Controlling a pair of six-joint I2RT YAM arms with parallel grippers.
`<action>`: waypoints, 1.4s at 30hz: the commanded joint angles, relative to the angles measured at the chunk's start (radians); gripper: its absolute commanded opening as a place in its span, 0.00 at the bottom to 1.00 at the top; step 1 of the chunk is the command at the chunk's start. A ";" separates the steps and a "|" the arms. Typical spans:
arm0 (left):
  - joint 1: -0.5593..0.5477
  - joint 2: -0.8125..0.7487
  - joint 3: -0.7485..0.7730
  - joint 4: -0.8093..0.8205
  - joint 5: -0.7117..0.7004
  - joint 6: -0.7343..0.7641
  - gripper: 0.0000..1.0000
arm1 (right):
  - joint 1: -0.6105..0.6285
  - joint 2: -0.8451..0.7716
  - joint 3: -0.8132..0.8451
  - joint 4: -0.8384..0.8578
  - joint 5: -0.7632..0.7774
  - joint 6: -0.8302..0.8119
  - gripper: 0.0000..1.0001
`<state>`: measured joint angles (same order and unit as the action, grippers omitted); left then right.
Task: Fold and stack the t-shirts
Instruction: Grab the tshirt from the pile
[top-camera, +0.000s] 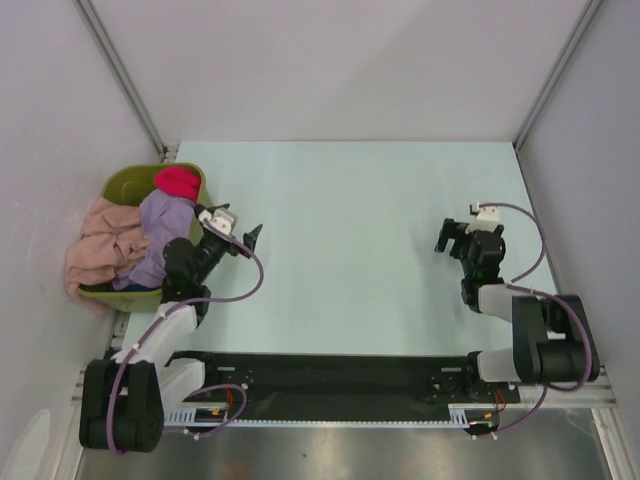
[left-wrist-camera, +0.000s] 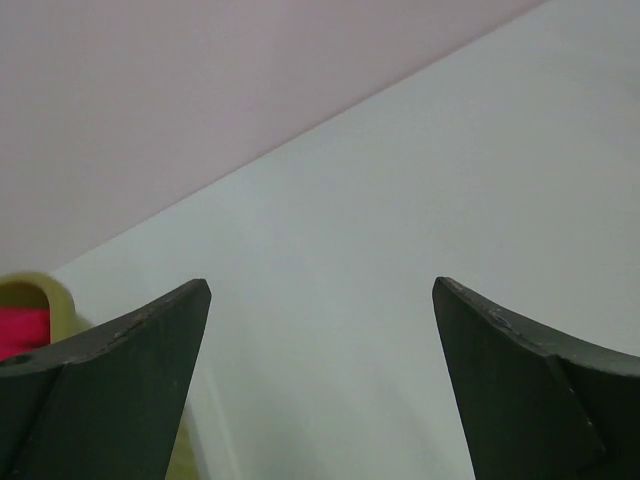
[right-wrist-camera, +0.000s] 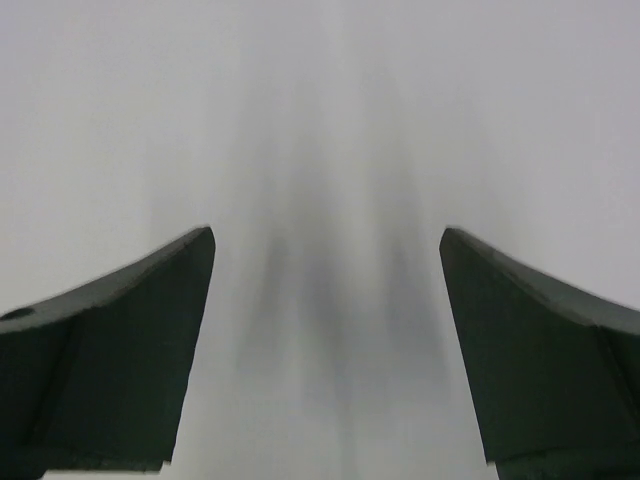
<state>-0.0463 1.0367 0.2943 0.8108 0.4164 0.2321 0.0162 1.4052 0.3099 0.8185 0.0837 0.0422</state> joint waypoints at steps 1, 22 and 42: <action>-0.003 -0.081 0.178 -0.407 0.221 0.019 1.00 | 0.008 -0.191 0.204 -0.262 0.068 0.014 1.00; 0.427 0.703 1.567 -1.847 -0.165 -0.102 0.89 | 0.149 -0.246 0.791 -0.768 -0.368 0.165 0.92; 0.428 0.722 1.606 -1.527 -0.067 -0.194 0.00 | 0.343 -0.239 0.825 -0.871 -0.200 0.051 0.94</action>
<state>0.3832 1.8893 1.8297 -0.8055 0.3378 0.0429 0.3527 1.1873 1.0912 -0.0704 -0.1371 0.1036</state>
